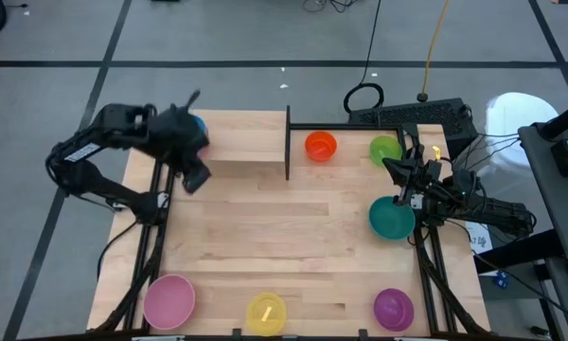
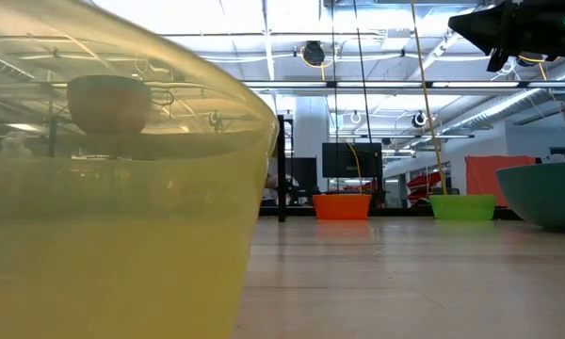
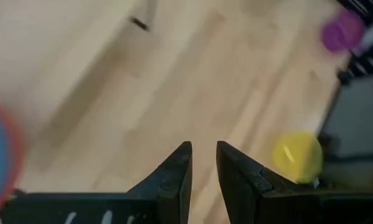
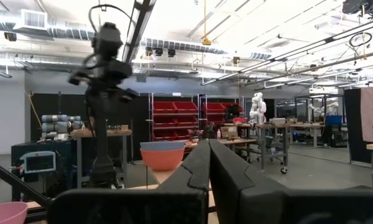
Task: Place and stack bowls onto a shelf
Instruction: Stack the pink bowl on top of the blue bowl on the shelf
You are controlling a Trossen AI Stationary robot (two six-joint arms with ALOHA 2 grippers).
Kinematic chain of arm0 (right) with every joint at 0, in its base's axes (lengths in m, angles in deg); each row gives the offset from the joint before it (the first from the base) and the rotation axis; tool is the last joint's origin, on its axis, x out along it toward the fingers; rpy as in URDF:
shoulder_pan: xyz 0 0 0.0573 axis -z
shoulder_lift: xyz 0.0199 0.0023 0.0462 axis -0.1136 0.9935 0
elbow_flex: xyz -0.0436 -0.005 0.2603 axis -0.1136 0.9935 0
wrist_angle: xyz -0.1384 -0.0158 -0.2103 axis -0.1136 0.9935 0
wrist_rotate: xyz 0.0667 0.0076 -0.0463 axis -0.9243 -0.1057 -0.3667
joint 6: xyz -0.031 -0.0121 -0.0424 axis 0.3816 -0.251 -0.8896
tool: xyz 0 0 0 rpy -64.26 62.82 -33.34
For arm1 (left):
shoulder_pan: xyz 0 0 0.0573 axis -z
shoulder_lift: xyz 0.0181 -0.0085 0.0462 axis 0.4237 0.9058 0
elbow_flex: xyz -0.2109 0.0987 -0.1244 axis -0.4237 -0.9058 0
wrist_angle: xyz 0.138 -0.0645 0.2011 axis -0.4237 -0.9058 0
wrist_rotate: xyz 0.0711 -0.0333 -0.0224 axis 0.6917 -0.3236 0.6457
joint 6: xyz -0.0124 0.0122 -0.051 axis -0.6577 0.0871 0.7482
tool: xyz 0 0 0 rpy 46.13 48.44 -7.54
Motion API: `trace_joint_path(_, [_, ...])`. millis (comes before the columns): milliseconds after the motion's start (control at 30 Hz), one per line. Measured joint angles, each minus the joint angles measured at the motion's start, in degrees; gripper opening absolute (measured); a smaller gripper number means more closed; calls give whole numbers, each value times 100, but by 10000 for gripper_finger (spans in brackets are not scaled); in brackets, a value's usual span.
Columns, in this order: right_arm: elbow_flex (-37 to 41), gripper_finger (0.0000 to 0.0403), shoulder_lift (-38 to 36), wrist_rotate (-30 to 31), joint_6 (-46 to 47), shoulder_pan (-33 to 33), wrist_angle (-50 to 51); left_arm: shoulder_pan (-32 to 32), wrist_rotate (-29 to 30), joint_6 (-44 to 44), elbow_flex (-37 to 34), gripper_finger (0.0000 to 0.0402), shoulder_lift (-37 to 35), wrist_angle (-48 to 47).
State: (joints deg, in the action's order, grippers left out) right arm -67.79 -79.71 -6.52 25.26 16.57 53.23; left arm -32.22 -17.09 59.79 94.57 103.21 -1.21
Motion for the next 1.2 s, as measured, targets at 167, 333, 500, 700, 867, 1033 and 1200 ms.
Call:
trace_joint_path(167, [0, 0, 1, -3, 0, 0, 1, 1213, 106, 186, -98, 78, 4, 15])
trace_joint_path(333, [0, 0, 1, -20, 13, 0, 5, 2281, 106, 1158, -656, 78, 4, 12])
trace_joint_path(500, [0, 0, 1, -21, 7, 0, 19, 3338, -452, 2064, -1390, 78, 7, 9])
trace_joint_path(700, [0, 0, 1, -22, 7, 0, 99, 4489, -617, 2735, -2173, 78, 9, 8])
trace_joint_path(867, [0, 0, 1, -22, 15, 0, 91, 5202, -422, 3157, -2751, 78, 9, 169])
trace_joint_path(1033, [0, 0, 1, -22, 15, 0, 88, 5805, -20, 3529, -3344, 78, 7, 696])
trace_joint_path(1200, [0, 0, 1, -18, 9, 0, 86, 6092, 127, 3554, -3959, 78, 9, 1584])
